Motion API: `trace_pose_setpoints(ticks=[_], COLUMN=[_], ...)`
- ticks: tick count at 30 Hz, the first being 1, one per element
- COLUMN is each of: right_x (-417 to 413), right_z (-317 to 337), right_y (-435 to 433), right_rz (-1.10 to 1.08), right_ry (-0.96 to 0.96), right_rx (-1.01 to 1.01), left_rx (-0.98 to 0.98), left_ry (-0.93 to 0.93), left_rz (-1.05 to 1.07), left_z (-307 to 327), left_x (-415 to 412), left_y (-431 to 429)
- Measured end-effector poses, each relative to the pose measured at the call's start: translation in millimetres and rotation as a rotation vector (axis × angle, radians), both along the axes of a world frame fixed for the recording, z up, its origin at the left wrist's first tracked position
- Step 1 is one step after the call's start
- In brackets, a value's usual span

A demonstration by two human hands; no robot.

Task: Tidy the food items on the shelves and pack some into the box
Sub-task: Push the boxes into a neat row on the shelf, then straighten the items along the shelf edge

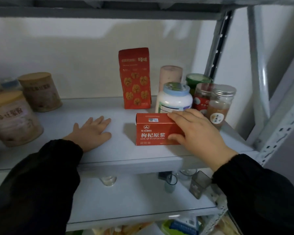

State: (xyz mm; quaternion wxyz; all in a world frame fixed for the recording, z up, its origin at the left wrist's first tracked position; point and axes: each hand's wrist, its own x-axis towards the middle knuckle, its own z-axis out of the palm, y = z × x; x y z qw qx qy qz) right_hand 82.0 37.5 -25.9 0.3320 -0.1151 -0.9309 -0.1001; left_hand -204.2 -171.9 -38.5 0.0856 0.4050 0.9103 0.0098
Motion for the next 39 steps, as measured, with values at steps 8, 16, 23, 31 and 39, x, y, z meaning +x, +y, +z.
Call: trace_pose_setpoints(ticks=[8, 16, 23, 31, 39], right_x=[55.2, 81.6, 84.7, 22.0, -77.1], right_z=[0.8, -1.0, 13.1, -14.6, -9.7], right_y=[38.2, 56.8, 36.0, -63.6, -115.7], right_rz=[0.035, 0.040, -0.002, 0.377, 0.364], right_ry=[-0.008, -0.125, -0.145, -0.343, -0.663], right_rx=[-0.028, -0.109, -0.152, -0.152, -0.302], left_rx=[-0.050, -0.049, 0.039, 0.006, 0.102], left_ry=[0.066, 0.173, 0.200, 0.149, 0.141], left_rz=[-0.006, 0.027, 0.122, 0.353, 0.513], left_z=[-7.0, -7.5, -12.8, -6.9, -10.3], left_x=[101.5, 189.4, 214.6, 205.8, 153.7], left_y=[23.9, 43.4, 29.4, -29.8, -123.2])
